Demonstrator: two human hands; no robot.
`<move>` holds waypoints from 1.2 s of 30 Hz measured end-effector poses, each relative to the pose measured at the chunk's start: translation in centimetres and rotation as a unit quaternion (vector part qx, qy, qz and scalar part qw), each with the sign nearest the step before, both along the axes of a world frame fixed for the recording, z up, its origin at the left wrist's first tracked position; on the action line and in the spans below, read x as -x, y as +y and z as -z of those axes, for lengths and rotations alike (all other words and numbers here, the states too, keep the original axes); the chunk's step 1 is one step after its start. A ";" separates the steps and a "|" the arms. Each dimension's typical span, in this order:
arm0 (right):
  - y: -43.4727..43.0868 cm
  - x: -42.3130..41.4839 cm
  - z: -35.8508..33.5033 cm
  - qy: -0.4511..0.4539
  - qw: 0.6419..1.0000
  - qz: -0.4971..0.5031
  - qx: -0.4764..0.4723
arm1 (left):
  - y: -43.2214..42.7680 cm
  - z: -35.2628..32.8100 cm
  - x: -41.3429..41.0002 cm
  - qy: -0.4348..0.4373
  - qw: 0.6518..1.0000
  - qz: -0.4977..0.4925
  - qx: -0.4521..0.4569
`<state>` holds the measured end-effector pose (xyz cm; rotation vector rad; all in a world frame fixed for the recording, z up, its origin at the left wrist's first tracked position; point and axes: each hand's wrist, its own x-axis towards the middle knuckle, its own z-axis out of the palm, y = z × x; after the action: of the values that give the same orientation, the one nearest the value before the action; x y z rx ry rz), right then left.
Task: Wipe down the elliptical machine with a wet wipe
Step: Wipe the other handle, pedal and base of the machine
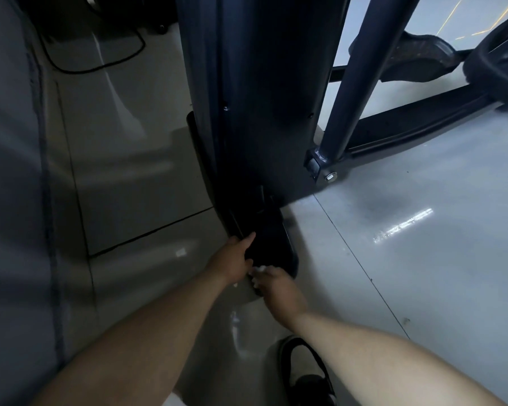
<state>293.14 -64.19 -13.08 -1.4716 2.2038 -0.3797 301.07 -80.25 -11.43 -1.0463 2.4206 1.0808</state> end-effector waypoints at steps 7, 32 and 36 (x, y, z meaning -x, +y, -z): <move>-0.2 4.8 -1.4 -0.039 0.989 0.145 0.007 | 0.5 -0.2 -0.4 -0.005 0.998 0.041 0.035; -3.1 4.7 -0.6 0.129 0.991 0.032 0.000 | 1.1 -0.6 0.5 0.007 0.997 0.034 0.065; -5.4 9.0 -1.4 0.130 0.978 0.129 -0.104 | 1.0 -0.4 0.1 0.015 0.997 0.034 0.061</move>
<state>284.18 -69.57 -11.69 -1.1816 2.5625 -0.0334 300.99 -79.27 -10.99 -0.9833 2.5555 0.9436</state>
